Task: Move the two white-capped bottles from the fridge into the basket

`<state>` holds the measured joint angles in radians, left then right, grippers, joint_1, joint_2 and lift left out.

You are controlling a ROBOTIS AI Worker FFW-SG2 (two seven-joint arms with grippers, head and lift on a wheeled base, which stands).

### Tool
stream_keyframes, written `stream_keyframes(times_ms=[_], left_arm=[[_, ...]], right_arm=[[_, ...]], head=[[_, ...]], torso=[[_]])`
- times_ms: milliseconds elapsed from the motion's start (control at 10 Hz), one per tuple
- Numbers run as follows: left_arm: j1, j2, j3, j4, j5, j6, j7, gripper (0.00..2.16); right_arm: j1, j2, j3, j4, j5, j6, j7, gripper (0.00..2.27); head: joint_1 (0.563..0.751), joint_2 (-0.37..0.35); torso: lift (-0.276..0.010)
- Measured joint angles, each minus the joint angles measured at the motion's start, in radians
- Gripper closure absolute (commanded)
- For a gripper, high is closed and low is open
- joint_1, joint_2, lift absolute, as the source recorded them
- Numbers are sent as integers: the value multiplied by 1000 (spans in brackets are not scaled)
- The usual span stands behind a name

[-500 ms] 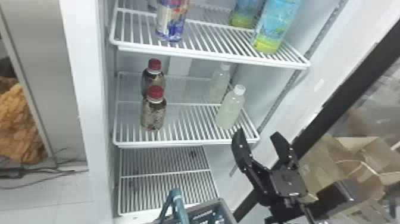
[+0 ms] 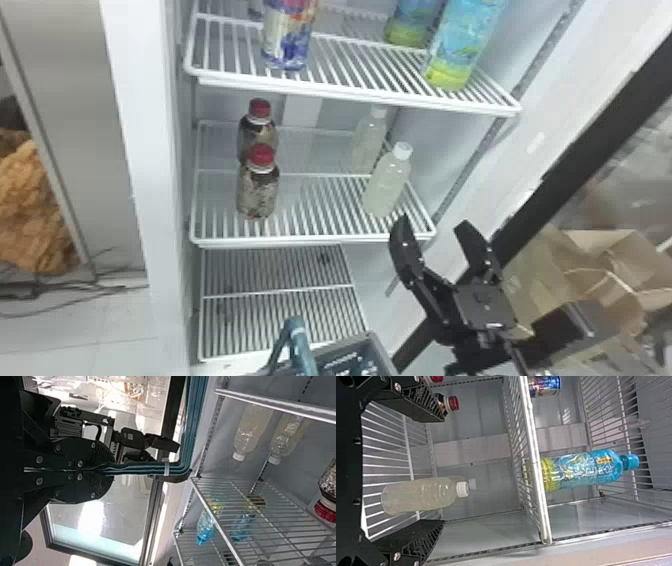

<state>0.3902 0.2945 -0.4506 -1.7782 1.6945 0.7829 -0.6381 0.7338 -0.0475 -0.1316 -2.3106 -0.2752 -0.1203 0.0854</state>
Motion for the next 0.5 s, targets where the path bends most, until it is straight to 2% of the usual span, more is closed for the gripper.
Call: stream_keyframes(times_ms=[500], left_arm=[[-9,2,-6,0,1,3,0,1124]], right_arm=[[-36,-4,-2,52,14,0,0,137]], head=[[695,-350]], torso=[[-260]])
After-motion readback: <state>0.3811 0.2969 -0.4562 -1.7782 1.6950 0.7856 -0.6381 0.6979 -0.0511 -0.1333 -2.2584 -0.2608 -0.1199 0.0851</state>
